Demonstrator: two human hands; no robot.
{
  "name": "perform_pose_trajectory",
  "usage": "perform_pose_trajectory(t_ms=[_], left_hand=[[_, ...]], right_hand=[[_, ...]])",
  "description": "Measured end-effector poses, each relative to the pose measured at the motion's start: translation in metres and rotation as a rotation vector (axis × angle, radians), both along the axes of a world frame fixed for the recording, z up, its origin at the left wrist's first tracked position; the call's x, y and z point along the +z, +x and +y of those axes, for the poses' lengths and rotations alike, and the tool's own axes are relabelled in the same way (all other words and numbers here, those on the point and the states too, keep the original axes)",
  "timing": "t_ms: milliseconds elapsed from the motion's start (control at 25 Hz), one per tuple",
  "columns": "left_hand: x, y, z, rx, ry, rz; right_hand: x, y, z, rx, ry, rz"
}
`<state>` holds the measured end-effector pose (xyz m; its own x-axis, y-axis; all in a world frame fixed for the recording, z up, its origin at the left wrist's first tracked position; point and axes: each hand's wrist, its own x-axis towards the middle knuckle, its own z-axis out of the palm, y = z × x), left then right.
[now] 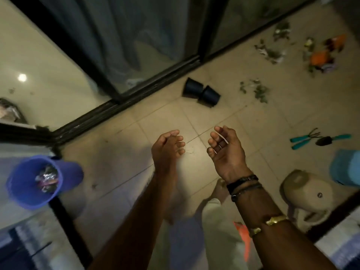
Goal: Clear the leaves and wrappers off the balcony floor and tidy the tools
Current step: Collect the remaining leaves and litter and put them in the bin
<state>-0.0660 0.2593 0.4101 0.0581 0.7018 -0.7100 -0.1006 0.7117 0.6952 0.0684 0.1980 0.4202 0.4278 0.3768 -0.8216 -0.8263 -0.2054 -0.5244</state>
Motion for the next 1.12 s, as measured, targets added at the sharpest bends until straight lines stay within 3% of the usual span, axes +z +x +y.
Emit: perform_pose_trajectory(t_ms=[440,640,760,920,1040,1120], left_hand=[[-0.011,0.325,-0.010,-0.358,-0.032,-0.132],[-0.053,0.429,0.020,-0.511,-0.053,-0.051],[-0.114,0.482,0.039,-0.632,0.011,0.013],[-0.234,0.524,0.050,-0.898,0.337,0.211],[-0.342,0.538,0.052,-1.164,0.611,0.277],[-0.429,0.539,0.052,-1.356,0.911,0.395]], right_hand=[[-0.010,0.319,-0.048,-0.263,-0.012,-0.023],[-0.047,0.416,-0.034,-0.329,-0.077,-0.013],[-0.097,0.467,-0.021,-0.311,-0.099,-0.036],[-0.216,0.521,-0.004,-0.298,-0.126,-0.046],[-0.332,0.554,0.008,-0.163,-0.173,-0.055],[-0.418,0.573,0.012,-0.042,-0.191,-0.180]])
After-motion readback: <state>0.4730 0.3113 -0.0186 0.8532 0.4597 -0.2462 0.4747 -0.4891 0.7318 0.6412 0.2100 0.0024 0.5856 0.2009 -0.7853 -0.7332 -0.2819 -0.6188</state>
